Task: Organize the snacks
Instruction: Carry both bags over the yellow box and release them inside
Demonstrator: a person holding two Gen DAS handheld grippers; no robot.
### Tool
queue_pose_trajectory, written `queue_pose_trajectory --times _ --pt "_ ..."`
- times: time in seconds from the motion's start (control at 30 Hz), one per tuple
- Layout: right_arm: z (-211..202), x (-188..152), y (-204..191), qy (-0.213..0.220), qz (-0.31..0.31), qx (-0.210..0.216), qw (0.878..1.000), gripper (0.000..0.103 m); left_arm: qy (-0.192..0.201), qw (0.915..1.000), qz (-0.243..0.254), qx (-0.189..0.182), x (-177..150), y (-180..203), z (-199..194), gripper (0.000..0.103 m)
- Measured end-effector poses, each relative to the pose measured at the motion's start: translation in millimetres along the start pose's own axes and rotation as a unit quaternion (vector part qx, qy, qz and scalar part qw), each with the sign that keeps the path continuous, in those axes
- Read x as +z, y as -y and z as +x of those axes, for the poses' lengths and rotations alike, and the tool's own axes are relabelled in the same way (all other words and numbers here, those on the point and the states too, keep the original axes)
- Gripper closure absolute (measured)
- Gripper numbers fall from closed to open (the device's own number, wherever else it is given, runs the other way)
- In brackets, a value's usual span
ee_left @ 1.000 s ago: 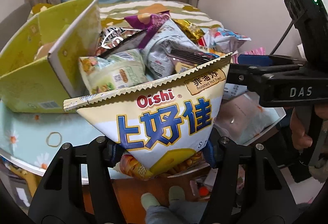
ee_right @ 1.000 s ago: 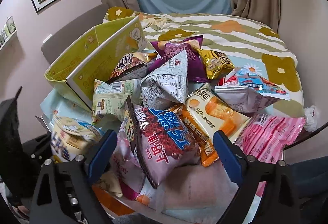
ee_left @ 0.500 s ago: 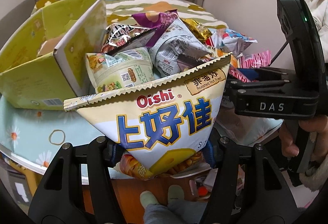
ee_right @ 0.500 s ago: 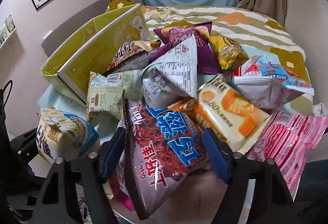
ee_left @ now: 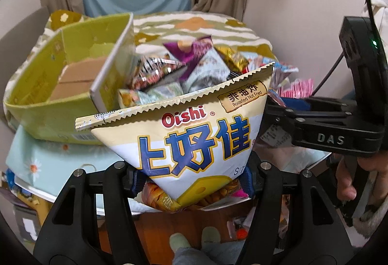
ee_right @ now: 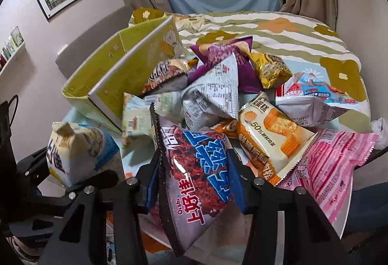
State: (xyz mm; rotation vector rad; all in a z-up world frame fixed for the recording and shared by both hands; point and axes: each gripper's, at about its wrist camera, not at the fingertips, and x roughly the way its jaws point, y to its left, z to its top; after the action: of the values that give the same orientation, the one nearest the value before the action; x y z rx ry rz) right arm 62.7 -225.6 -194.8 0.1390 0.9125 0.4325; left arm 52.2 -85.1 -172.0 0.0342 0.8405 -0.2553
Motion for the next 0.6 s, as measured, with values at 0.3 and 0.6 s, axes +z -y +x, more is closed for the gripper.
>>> queue_pose_trajectory --times 0.3,0.6 --pt "-55 29 -23 0.057 0.000 0.022 0.998 0.058 0.067 0.9971 -0.020 0.030 41 -13 -49 0.043" --pt "-69 106 -69 0.110 -0.043 0.043 0.992 0.058 0.106 0.9921 -0.027 0.060 109 -76 -73 0.043"
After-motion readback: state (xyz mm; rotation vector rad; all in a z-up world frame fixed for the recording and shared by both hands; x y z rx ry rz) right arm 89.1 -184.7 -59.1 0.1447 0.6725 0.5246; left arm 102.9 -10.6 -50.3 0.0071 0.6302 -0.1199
